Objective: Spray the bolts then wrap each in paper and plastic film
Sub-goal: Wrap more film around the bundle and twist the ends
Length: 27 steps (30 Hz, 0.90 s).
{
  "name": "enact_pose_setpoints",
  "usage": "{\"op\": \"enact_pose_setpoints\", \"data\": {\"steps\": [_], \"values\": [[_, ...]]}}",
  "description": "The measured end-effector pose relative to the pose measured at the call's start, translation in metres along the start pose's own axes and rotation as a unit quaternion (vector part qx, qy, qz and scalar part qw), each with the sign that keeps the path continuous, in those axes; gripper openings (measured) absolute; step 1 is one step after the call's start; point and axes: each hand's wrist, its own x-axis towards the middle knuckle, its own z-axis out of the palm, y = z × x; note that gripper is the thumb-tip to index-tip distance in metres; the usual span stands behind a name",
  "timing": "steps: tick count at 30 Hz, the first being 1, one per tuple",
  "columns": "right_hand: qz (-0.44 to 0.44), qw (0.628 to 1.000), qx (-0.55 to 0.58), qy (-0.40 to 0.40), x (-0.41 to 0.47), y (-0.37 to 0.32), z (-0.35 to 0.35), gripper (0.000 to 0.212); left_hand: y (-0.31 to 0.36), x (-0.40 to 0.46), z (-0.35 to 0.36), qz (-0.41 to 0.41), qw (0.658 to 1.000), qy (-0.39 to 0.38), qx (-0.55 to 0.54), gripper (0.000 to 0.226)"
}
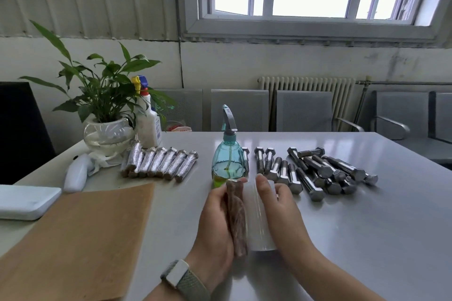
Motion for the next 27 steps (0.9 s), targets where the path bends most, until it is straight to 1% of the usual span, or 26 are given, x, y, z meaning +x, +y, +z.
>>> {"op": "enact_pose_setpoints", "data": {"steps": [2, 4, 6, 7, 9, 13, 16, 18, 20, 22, 24, 26, 27], "values": [[0.083, 0.989, 0.108, -0.05, 0.003, 0.001, -0.003, 0.071, 0.001, 0.003, -0.005, 0.015, 0.999, -0.023, 0.039, 0.041], [0.153, 0.962, 0.183, -0.132, 0.004, -0.002, -0.007, 0.073, 0.002, 0.005, -0.01, 0.057, 0.991, -0.036, 0.117, 0.038], [0.152, 0.951, 0.186, -0.194, 0.003, -0.003, -0.011, 0.068, 0.002, 0.006, -0.013, 0.105, 0.972, -0.025, 0.211, 0.037], [0.137, 0.953, 0.178, -0.203, 0.003, -0.001, -0.01, 0.068, 0.001, 0.006, -0.013, 0.126, 0.96, -0.013, 0.248, 0.038], [0.112, 0.958, 0.175, -0.196, 0.003, 0.001, -0.008, 0.072, 0.0, 0.007, -0.014, 0.157, 0.947, 0.007, 0.279, 0.041], [0.075, 0.975, 0.156, -0.139, 0.004, -0.001, -0.005, 0.072, 0.003, 0.01, -0.014, 0.15, 0.96, 0.049, 0.231, 0.052], [0.043, 0.983, 0.143, -0.106, 0.002, -0.004, -0.004, 0.073, 0.006, 0.012, -0.013, 0.144, 0.967, 0.061, 0.201, 0.06], [0.016, 0.987, 0.131, -0.094, -0.002, -0.003, -0.001, 0.075, 0.004, 0.01, -0.011, 0.152, 0.964, 0.07, 0.208, 0.06], [-0.014, 0.993, 0.104, -0.062, -0.005, -0.001, 0.003, 0.078, 0.001, 0.008, -0.009, 0.15, 0.966, 0.07, 0.2, 0.059], [-0.021, 0.996, 0.08, -0.041, -0.007, 0.001, 0.006, 0.082, -0.002, 0.004, -0.008, 0.112, 0.981, 0.053, 0.148, 0.056], [-0.012, 0.997, 0.068, -0.031, -0.007, 0.003, 0.007, 0.082, 0.0, -0.001, -0.006, 0.056, 0.995, 0.013, 0.083, 0.054], [-0.001, 0.999, 0.042, -0.008, -0.005, 0.003, 0.006, 0.075, 0.003, -0.001, -0.004, 0.013, 0.999, -0.012, 0.041, 0.058], [-0.001, 1.0, 0.017, 0.011, -0.004, 0.004, 0.005, 0.071, 0.002, 0.0, -0.003, 0.007, 0.999, -0.014, 0.028, 0.059]]}}
